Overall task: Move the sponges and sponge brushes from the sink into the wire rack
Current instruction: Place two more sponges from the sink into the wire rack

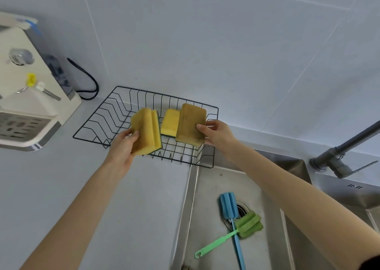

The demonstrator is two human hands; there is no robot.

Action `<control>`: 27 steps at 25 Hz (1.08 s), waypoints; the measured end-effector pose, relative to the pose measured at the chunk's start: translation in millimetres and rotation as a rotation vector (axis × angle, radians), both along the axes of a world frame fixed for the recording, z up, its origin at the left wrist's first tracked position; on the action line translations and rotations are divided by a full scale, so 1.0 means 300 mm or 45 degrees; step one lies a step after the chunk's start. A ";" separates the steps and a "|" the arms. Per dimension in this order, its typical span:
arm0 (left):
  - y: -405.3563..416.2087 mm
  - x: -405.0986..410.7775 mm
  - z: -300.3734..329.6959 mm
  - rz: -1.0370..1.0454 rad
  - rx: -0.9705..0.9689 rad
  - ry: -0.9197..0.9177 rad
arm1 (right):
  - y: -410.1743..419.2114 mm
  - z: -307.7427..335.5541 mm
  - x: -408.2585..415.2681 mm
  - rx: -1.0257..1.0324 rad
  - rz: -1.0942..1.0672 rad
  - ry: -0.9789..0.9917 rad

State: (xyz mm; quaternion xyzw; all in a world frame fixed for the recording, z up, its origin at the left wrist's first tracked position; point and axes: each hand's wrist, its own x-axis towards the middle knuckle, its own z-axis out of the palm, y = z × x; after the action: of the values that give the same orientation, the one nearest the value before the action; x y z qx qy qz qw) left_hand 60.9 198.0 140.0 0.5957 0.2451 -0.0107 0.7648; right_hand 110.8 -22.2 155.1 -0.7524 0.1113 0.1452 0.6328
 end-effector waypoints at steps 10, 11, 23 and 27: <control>0.151 0.153 0.003 0.040 0.226 -0.086 | 0.239 -0.041 0.223 -0.304 0.149 0.035; 0.165 0.166 -0.002 0.050 0.239 -0.089 | 0.262 -0.052 0.238 -0.325 0.170 0.040; 0.242 0.255 -0.067 0.169 0.303 -0.075 | 0.477 -0.145 0.378 -0.650 0.358 -0.003; 0.245 0.254 -0.074 0.173 0.282 -0.068 | 0.512 -0.173 0.383 -0.838 0.452 -0.053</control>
State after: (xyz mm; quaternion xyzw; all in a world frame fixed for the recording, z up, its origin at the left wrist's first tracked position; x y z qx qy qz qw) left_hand 137.2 271.4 117.8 0.6588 0.2641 0.0840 0.6994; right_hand 225.6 131.4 103.3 -0.9259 0.0069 0.1940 0.3241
